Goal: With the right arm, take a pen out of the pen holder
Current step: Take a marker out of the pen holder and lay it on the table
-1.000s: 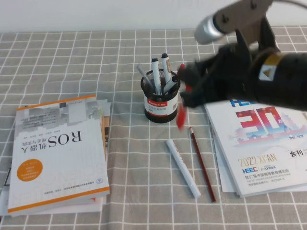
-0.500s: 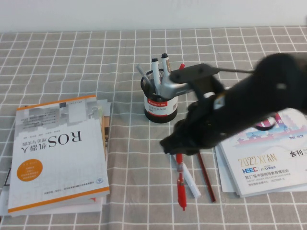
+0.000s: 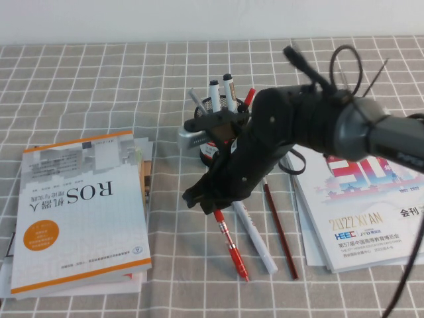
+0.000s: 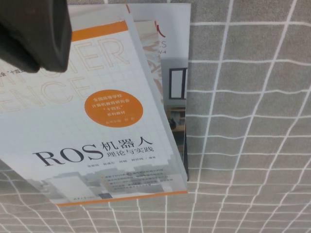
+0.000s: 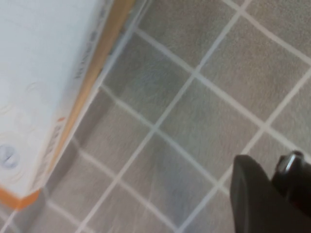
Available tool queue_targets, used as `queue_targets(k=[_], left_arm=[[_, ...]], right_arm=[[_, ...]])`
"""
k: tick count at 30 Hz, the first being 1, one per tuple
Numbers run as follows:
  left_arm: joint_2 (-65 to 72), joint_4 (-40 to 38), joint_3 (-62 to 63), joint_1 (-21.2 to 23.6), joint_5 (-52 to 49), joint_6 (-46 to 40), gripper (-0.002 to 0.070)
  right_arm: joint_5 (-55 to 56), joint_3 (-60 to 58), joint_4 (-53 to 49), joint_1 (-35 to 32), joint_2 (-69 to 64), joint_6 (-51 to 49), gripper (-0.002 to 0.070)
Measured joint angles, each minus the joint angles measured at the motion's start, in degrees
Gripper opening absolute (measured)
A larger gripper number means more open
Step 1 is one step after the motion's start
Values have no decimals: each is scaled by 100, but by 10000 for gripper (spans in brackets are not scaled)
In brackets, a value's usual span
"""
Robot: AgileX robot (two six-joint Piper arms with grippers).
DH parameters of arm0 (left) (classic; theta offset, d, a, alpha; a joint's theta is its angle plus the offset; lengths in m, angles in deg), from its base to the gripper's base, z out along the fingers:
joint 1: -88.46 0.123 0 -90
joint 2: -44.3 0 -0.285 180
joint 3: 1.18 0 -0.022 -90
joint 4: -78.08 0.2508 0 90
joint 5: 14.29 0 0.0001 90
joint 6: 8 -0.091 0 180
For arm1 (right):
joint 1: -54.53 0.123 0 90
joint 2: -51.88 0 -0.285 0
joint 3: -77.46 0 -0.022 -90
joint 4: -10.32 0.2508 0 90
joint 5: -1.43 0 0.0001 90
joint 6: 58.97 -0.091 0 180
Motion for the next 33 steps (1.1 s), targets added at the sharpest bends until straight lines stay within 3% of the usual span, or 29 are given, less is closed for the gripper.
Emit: queue_targets(k=[11, 19, 24, 28, 33], left_arm=[[0, 0, 0, 0, 0, 0, -3], [0, 0, 0, 0, 0, 0, -3], [0, 0, 0, 0, 0, 0, -3], [0, 0, 0, 0, 0, 0, -3], [0, 0, 0, 0, 0, 0, -3]], right_arm=[[233, 188, -9, -89, -418, 16, 56], [281, 188, -9, -94, -431, 25, 253], [289, 174, -213, -82, -275, 25, 286], [289, -51, -397, -45, 279, -34, 260], [278, -674, -559, -9, 1395, -34, 64]])
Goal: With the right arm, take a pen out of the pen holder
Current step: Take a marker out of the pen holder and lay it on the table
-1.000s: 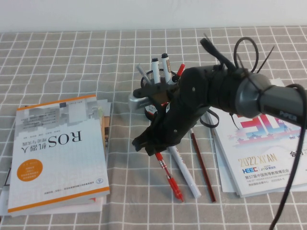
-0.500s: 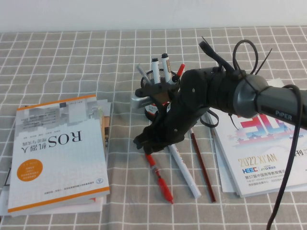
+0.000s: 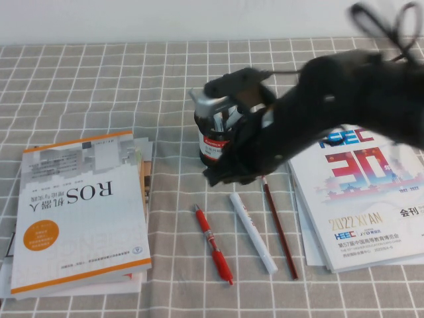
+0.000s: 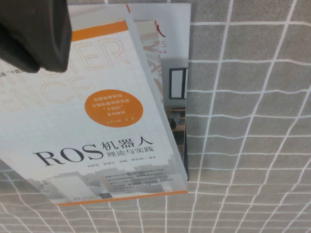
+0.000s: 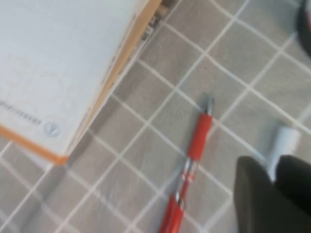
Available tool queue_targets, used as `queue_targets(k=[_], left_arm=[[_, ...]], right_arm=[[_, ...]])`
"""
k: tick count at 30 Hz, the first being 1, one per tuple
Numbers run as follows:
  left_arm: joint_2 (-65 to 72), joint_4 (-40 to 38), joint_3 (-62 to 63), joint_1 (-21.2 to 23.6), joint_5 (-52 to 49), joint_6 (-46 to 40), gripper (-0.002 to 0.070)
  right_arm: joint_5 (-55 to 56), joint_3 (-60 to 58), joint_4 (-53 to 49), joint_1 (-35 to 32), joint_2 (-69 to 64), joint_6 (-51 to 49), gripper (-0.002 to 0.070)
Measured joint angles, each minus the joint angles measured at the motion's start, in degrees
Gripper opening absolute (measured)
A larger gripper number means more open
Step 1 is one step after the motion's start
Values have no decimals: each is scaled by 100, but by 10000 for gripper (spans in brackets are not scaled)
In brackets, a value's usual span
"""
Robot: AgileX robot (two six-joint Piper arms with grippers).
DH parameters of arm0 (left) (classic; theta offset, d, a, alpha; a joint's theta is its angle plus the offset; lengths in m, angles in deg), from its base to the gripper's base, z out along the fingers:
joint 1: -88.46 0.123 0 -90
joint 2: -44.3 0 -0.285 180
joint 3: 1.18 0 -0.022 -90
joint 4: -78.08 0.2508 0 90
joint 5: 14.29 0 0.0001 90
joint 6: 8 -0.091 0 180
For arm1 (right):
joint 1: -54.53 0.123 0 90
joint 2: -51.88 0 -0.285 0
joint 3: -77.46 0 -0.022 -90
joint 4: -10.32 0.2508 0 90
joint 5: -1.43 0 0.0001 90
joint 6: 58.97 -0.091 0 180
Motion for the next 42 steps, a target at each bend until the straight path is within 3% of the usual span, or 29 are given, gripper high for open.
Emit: queue_targets(k=[4, 12, 18, 27, 35, 42], left_arm=[[0, 0, 0, 0, 0, 0, -3], [0, 0, 0, 0, 0, 0, -3], [0, 0, 0, 0, 0, 0, -3], [0, 0, 0, 0, 0, 0, -3], [0, 0, 0, 0, 0, 0, -3], [0, 0, 0, 0, 0, 0, -3]], right_arm=[[-11, -501, -111, 0, 806, -63, 4], [-114, -1387, -78, 0, 1946, -147, -11], [-637, -1604, 15, 0, 2145, -147, -12], [-587, -1658, -209, -13, 2159, -45, -12], [905, -2770, -1270, -187, 2883, -45, -12], [2457, -4854, -836, -1528, 4347, -45, -12]])
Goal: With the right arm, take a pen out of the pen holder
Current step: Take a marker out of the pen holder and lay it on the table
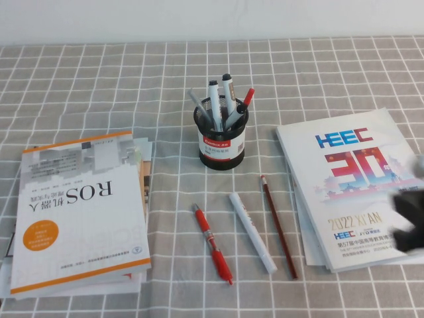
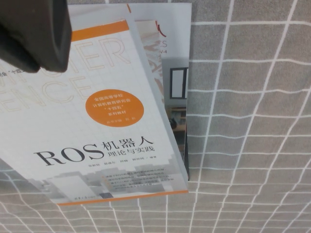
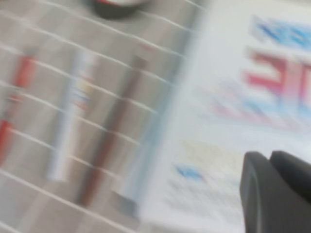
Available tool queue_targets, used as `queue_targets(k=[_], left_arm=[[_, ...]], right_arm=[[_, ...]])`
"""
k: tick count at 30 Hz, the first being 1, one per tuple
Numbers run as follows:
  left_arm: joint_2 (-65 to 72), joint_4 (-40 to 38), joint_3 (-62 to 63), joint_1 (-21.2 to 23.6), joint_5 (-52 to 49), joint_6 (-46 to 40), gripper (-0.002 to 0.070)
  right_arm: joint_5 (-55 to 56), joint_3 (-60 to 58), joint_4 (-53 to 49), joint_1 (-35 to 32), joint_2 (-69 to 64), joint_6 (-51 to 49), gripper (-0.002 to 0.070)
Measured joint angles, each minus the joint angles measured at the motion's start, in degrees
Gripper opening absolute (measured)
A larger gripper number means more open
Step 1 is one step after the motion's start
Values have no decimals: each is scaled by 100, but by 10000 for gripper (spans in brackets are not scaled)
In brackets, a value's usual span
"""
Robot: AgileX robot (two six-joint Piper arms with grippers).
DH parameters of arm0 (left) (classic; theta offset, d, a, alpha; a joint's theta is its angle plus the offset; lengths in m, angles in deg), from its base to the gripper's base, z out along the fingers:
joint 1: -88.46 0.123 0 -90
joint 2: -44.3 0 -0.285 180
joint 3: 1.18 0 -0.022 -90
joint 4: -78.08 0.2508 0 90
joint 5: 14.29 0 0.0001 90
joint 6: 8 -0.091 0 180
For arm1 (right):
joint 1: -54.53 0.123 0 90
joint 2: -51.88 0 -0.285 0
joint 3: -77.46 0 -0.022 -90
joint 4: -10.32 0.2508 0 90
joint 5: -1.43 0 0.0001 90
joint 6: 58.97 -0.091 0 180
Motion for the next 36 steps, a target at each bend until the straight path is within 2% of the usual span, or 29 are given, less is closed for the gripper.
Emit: queue_targets(k=[7, 12, 16, 21, 30, 36], left_arm=[[0, 0, 0, 0, 0, 0, -3], [0, 0, 0, 0, 0, 0, -3], [0, 0, 0, 0, 0, 0, -3], [0, 0, 0, 0, 0, 0, -3], [0, 0, 0, 0, 0, 0, -3], [0, 0, 0, 0, 0, 0, -3]], right_arm=[[801, -2195, 217, -1306, 2082, 0, -12], [1332, -3278, 229, -1833, 3739, 0, -12], [1337, -3617, 238, -1852, 4697, 0, -12], [612, -3655, 238, -1852, 5776, 0, -12], [-139, -3655, 238, -1852, 5888, 0, -12], [-208, -3655, 238, -1852, 5888, 0, -12]])
